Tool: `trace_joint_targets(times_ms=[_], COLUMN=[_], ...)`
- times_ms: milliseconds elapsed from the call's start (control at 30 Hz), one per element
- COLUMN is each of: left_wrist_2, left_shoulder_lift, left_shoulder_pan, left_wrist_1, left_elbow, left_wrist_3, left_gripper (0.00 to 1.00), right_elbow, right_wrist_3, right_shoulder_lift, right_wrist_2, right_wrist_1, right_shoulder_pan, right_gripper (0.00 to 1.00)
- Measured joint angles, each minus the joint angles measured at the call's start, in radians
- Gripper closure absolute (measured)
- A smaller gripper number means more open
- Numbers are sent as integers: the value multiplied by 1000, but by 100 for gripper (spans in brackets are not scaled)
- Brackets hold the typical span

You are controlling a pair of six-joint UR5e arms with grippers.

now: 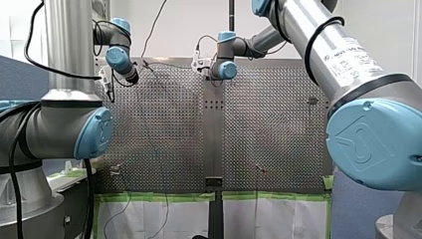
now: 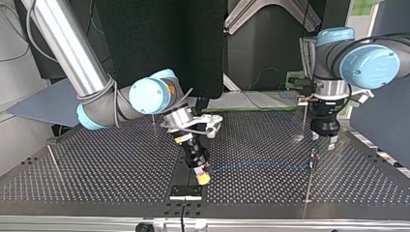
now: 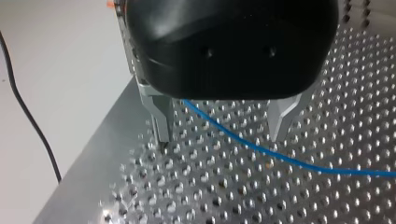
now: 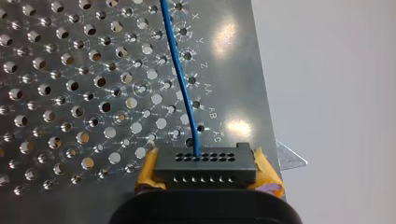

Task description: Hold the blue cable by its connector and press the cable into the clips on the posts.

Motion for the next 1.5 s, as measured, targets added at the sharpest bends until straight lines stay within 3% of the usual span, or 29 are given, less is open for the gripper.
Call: trace_joint_targets(times_ms=[167, 467, 1300, 1500], left_wrist_2=[28, 64, 85, 86], left_shoulder_lift=[41, 112, 125, 125], left_shoulder_pan=[-1, -3, -22, -28], left_wrist_1=[-34, -44, -88, -88], left_elbow=[-4, -4, 25, 26], left_wrist_3=[9, 71, 299, 324], left_gripper=[0, 0, 0, 0], right_elbow=[0, 0, 0, 0], right_wrist_3=[0, 0, -2, -2], right_shoulder_lift=[1, 1, 4, 4], right_wrist_2=[0, 0, 0, 0], right_wrist_1=[1, 6, 13, 13], right_shoulder_pan=[0, 2, 2, 2], right_gripper=[100, 100, 100, 100])
